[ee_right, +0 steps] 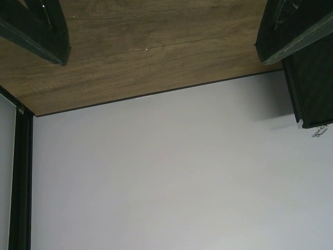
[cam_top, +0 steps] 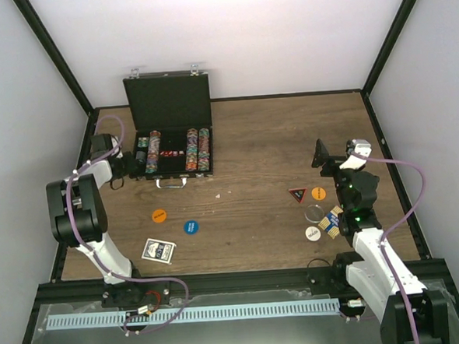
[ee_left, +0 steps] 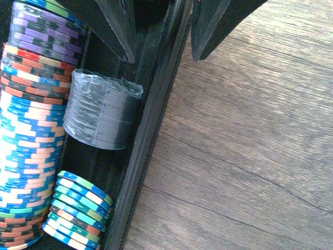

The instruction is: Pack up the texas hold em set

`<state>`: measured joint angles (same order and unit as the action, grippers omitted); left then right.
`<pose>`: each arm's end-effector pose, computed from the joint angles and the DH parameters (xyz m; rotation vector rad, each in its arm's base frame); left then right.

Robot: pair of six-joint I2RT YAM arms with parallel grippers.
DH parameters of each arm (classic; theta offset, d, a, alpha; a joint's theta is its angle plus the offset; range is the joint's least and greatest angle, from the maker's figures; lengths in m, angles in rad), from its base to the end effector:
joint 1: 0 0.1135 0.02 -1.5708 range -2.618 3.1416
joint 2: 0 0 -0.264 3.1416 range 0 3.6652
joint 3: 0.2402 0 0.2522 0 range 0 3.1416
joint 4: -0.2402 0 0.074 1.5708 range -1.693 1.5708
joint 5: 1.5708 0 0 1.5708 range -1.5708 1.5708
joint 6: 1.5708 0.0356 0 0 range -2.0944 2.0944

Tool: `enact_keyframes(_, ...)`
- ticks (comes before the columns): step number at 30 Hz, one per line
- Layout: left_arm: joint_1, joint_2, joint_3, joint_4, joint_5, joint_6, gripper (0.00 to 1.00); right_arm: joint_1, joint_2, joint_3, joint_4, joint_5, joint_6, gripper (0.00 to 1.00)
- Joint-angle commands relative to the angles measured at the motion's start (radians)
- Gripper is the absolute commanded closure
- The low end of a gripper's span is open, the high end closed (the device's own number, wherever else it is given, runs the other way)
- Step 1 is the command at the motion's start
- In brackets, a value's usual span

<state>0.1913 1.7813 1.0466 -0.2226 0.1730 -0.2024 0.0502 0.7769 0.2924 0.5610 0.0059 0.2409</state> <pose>0.3545 0.0624 0.1628 -0.4251 2.4855 -0.2230 0.1855 0.0091 0.2460 0.1474 1.4913 0.2303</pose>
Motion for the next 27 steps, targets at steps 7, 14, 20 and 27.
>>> enact_keyframes(7,0.007,0.093,0.101,-0.052,0.025,0.043,0.75,0.005,-0.006,-0.006,0.002,0.023,-0.015,0.00)
enact_keyframes(14,0.007,0.138,0.152,-0.089,0.083,0.077,0.75,0.005,0.008,-0.008,0.009,0.022,-0.021,0.00)
enact_keyframes(20,0.007,0.206,0.222,-0.166,0.126,0.121,0.85,0.005,0.033,-0.001,0.013,0.004,-0.025,0.00)
enact_keyframes(27,0.006,0.237,0.224,-0.172,0.139,0.140,0.79,0.005,0.059,0.002,0.021,-0.018,-0.028,0.00)
